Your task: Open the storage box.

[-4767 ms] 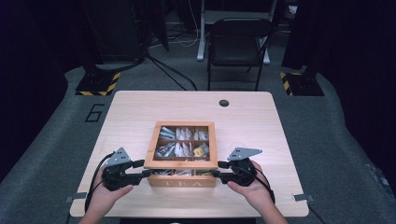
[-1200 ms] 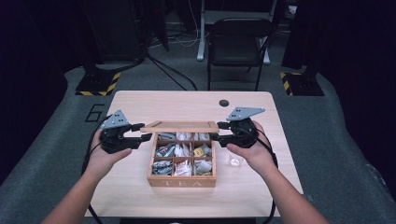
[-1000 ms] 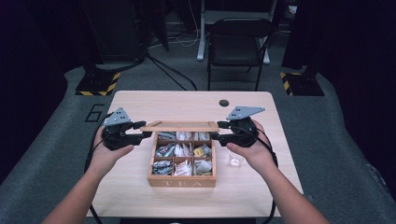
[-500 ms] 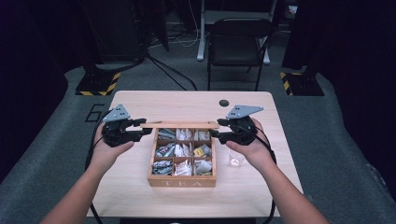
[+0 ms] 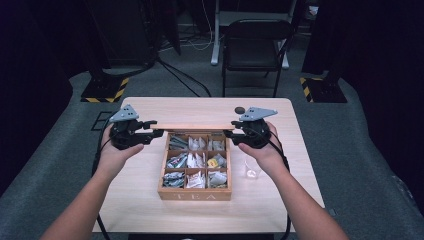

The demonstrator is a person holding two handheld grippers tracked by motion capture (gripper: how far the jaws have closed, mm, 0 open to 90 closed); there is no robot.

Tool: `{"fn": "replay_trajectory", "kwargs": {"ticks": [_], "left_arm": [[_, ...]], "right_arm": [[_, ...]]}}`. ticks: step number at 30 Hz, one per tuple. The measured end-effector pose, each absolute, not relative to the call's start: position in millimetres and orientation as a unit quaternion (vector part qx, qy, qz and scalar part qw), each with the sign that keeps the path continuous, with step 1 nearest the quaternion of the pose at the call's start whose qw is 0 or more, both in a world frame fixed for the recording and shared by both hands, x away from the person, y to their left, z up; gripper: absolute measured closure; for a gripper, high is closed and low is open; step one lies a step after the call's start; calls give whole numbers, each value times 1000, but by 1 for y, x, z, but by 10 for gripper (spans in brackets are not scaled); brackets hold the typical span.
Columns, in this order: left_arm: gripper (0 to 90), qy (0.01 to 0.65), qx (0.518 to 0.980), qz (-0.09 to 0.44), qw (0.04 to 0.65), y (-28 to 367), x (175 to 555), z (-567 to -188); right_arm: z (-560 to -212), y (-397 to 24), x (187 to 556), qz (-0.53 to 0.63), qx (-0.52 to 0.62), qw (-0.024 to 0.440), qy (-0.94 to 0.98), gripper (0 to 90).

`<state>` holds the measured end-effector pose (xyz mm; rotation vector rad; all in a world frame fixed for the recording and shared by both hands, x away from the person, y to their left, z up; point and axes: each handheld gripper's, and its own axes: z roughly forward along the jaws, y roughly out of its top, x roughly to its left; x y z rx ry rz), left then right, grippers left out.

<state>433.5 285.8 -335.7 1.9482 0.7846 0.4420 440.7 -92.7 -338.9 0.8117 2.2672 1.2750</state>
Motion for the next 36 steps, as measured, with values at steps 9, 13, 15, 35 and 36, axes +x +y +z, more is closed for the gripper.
{"fn": "replay_trajectory", "kwargs": {"ticks": [9,13,15,35,36], "left_arm": [[538,323,787,180,494,287,443,-335],[538,327,779,183,504,287,448,-336],[539,327,777,183,505,287,450,-336],[566,340,786,185,483,285,475,-347],[566,340,786,183,482,286,477,-348]], "right_arm": [[-335,-93,448,464,295,207,809,571],[-332,-93,453,465,299,204,808,575],[-331,-93,454,465,304,200,807,576],[-325,-93,475,484,323,181,793,590],[-325,-94,476,484,322,180,793,590]]}}
